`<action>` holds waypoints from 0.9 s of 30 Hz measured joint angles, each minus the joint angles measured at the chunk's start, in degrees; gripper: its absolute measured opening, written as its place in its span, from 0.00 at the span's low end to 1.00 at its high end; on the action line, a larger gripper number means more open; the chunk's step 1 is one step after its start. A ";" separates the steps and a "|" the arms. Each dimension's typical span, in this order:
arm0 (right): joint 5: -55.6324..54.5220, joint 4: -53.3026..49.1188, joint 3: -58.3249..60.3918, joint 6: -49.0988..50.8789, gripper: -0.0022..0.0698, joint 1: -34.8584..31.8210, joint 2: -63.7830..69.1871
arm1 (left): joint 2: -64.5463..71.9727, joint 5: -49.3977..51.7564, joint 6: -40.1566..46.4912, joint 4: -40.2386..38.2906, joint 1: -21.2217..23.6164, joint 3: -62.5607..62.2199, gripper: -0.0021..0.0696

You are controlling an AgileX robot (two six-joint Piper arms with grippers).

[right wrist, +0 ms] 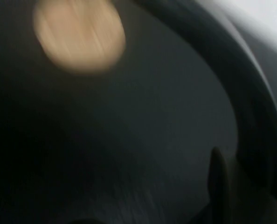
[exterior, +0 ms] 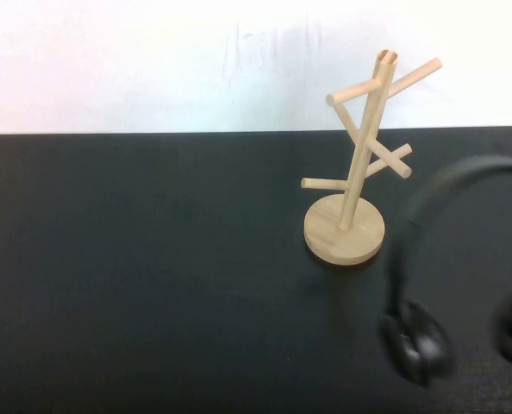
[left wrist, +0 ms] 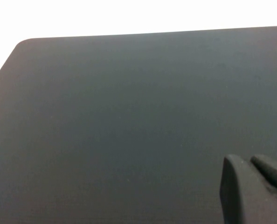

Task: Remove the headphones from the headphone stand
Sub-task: Place the headphones on the table

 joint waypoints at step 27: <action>-2.39 -8.71 -15.67 11.48 0.24 -8.12 36.70 | 0.00 0.00 0.00 0.00 0.00 0.00 0.03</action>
